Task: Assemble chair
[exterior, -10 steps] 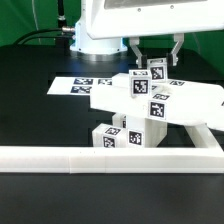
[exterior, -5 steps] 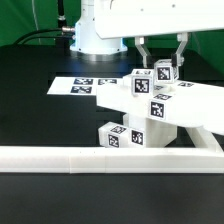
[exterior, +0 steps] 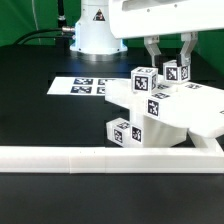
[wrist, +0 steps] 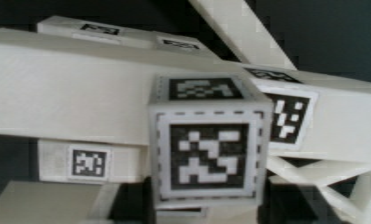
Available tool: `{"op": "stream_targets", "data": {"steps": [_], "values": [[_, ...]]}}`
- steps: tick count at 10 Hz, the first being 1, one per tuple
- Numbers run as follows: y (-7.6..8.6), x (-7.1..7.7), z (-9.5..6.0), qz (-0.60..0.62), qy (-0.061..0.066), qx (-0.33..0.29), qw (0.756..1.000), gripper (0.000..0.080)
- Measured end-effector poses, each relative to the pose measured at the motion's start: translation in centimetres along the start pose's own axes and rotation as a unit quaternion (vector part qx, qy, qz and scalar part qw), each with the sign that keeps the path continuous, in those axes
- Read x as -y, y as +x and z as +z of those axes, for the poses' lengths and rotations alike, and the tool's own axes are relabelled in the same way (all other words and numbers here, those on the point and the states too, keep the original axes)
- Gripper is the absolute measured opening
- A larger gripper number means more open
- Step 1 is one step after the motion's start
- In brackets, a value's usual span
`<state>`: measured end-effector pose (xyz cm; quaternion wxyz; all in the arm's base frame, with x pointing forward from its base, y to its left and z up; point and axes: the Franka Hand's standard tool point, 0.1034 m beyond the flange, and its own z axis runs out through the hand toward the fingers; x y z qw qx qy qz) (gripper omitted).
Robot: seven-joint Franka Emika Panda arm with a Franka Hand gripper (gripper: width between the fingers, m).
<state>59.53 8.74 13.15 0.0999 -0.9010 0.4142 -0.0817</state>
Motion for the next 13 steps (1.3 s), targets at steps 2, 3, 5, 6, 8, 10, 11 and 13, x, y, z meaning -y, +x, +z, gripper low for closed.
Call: {"op": "stream_targets", "data": {"steps": [2,3,5,6,8,10,11,13], "values": [[-0.11,0.12,-0.02,0.058,0.004,0.004,0.998,0.0279],[-0.15,0.14,-0.01,0.091,0.006,0.006,0.996,0.0279],[-0.26,0.21,0.0,0.131,0.008,0.009,0.991,0.0279],[-0.27,0.2,0.02,0.116,0.008,0.009,0.993,0.0288],[-0.32,0.35,-0.12,0.102,0.007,0.013,0.995,0.0466],[-0.32,0.42,-0.14,0.053,0.007,0.013,0.998,0.0638],[-0.31,0.42,-0.14,0.012,0.007,0.012,1.0,0.0638],[0.29,0.24,-0.38,-0.082,0.005,0.016,0.997,0.0647]]}}
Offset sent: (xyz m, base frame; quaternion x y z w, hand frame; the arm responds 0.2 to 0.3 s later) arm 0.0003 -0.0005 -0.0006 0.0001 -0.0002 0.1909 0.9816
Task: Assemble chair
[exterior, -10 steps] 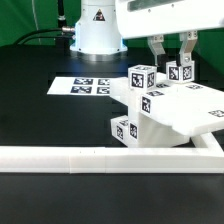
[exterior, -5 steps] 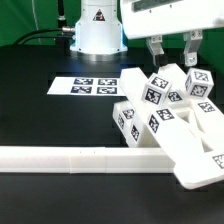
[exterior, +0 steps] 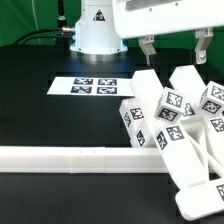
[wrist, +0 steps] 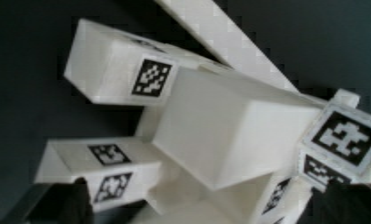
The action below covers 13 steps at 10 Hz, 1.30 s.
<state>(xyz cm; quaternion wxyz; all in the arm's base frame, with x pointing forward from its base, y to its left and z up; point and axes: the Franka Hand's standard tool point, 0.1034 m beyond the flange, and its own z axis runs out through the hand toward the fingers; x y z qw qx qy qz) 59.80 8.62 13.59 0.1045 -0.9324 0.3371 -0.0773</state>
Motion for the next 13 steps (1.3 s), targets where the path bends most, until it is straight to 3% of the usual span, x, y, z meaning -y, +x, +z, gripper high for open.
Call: {"op": "stream_targets", "data": {"steps": [3,5,6,7,8,10,13], "values": [[1.5,0.6,-1.0,-0.062,-0.003,0.025,0.998,0.0649],[1.4,0.5,-0.7,-0.068,-0.003,0.022,0.997,0.0649],[1.3,0.6,-0.8,-0.108,-0.012,0.022,0.994,0.0649],[1.3,1.1,-1.1,-0.189,-0.035,0.018,0.981,0.0649],[1.3,1.6,-1.2,-0.259,-0.047,0.017,0.965,0.0649],[1.6,2.0,-1.5,-0.308,-0.049,0.022,0.95,0.0649],[1.7,1.8,-1.4,-0.415,-0.047,0.028,0.908,0.0649]]}}
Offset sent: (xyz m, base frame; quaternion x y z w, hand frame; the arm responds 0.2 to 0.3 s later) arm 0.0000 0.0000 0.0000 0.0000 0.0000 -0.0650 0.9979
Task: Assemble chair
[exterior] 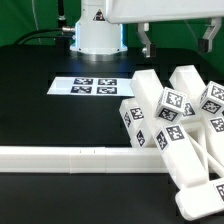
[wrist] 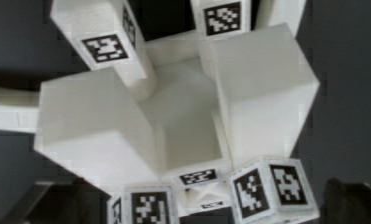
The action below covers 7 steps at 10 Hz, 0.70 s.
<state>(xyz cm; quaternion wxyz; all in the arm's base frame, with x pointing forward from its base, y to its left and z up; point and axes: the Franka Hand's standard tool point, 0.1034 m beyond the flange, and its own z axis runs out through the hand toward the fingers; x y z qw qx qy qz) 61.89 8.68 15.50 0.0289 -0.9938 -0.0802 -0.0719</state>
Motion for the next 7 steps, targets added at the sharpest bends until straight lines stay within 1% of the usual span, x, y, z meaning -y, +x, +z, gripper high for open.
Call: {"op": "stream_targets", "data": {"steps": [1,2,3,4,5,7], "values": [[0.2,-0.4,0.2,-0.081,-0.007,-0.008,0.997,0.0649],[0.2,-0.5,0.2,-0.118,-0.008,-0.007,0.993,0.0649],[0.2,-0.5,0.2,-0.139,-0.007,-0.001,0.99,0.0649],[0.0,-0.3,0.2,-0.128,-0.004,0.009,0.992,0.0649],[0.0,-0.3,0.3,-0.127,-0.004,0.01,0.992,0.0649],[-0.8,-0.1,0.5,-0.13,0.006,0.058,0.99,0.0649]]}}
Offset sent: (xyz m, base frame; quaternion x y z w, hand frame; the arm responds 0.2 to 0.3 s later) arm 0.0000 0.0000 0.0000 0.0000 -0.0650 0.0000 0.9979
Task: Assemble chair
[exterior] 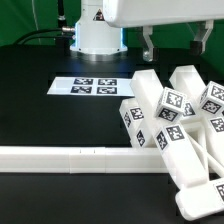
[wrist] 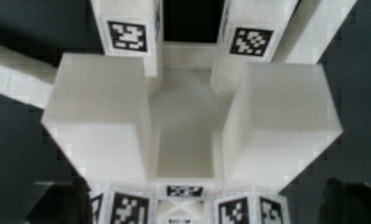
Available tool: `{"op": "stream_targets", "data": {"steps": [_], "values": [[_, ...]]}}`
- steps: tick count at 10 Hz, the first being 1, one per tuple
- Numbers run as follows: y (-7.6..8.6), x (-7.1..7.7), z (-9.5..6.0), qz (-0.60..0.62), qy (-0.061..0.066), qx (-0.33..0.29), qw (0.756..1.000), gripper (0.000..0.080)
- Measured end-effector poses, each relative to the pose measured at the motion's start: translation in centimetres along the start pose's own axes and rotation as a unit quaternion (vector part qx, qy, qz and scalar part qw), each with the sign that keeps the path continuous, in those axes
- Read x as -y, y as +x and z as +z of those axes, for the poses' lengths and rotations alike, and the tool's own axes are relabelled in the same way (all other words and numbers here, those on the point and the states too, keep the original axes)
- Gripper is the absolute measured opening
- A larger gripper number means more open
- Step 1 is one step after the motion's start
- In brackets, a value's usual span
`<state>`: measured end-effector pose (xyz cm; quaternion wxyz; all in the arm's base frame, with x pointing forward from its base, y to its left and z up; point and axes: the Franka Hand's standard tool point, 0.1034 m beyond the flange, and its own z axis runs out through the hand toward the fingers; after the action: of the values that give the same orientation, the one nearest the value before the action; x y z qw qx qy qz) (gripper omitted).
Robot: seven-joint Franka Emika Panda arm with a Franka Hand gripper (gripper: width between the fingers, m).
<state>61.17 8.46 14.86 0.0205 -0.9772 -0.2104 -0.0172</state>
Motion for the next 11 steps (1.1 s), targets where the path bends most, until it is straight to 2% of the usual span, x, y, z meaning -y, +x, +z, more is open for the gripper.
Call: {"op": "stream_targets", "data": {"steps": [2,5,7,11], "values": [[-0.3,0.2,0.3,-0.007,0.021,0.068,0.997,0.0649],[-0.3,0.6,0.8,0.009,0.039,0.158,0.987,0.0649],[0.0,-0.2,1.2,0.01,0.045,0.184,0.982,0.0649],[-0.1,-1.1,1.7,0.016,0.044,0.177,0.983,0.0649]]}}
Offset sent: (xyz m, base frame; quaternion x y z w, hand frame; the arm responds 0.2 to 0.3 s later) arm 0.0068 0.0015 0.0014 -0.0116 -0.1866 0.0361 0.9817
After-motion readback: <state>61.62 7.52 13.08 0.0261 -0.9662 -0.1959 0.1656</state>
